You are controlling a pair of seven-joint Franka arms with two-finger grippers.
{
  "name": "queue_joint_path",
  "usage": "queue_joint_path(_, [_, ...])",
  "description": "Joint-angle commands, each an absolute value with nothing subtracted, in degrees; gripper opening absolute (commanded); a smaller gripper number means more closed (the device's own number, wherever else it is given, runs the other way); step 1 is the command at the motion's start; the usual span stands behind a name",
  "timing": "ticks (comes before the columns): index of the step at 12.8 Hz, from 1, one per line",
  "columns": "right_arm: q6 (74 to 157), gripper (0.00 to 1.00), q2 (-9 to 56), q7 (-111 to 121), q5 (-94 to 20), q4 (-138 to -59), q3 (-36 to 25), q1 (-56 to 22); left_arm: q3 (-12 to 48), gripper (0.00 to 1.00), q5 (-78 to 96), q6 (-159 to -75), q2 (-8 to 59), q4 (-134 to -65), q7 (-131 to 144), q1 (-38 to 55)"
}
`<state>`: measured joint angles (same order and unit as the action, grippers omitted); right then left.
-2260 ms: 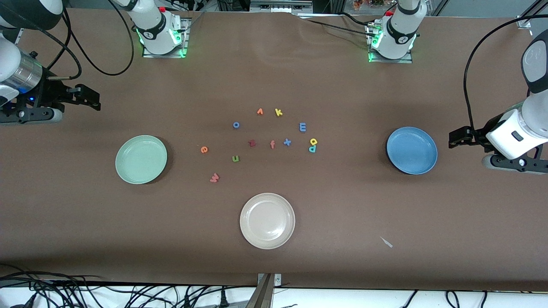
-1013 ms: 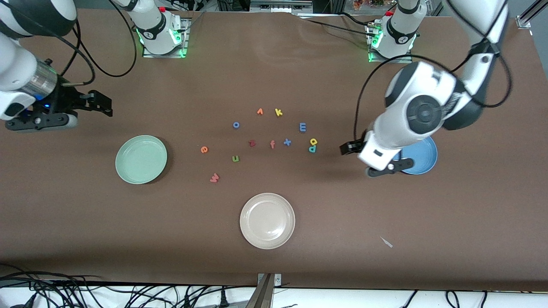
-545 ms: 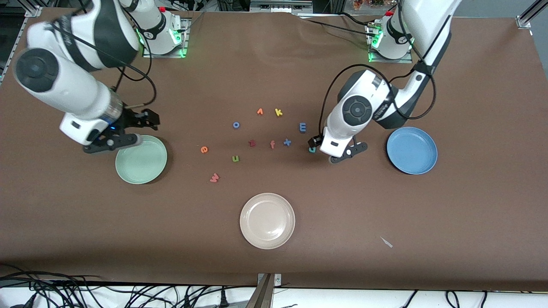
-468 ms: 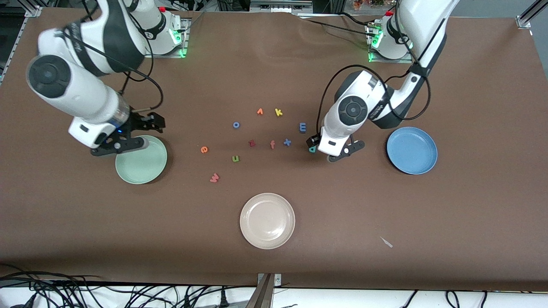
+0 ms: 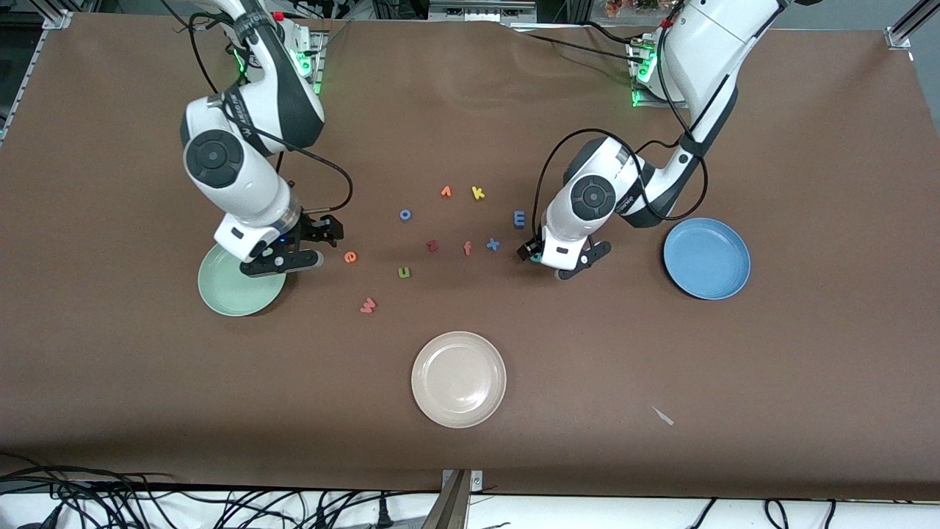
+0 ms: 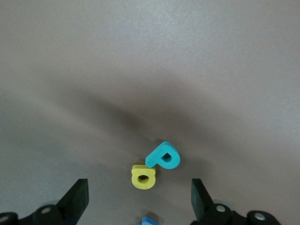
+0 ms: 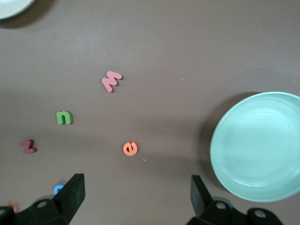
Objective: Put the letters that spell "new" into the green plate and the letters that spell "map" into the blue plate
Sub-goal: 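Grasp the yellow o and orange e with the left and right grippers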
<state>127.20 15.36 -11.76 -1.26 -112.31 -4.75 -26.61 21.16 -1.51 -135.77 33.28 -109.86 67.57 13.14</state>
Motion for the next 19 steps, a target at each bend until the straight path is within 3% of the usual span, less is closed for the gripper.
queue_joint_path(1, [135.9,1.00,16.1,-14.8,-1.8,-118.3,-5.1,-28.2,21.0,0.94,0.4,-136.7,33.2,-110.7,67.6,13.9])
queue_joint_path(7, [146.7,1.00,24.8,-19.2,-1.8,-120.0,-4.8,-29.7,20.9,0.90,-0.1,-136.8,35.6,-110.8,67.0,15.6])
queue_joint_path(9, [147.7,1.00,26.4,-19.3,-1.8,-120.0,-4.7,-29.7,20.9,0.81,-0.2,-136.8,35.7,-110.8,66.8,15.7])
queue_joint_path(14, [147.7,0.99,27.9,-19.7,-1.9,-120.0,-4.0,-29.6,20.9,0.68,-0.5,-136.8,36.5,-110.8,66.6,15.7])
queue_joint_path(19, [147.8,0.90,28.9,-19.3,-3.1,-119.5,-3.7,-29.3,20.9,0.49,-0.5,-136.7,36.5,-110.7,66.2,15.5])
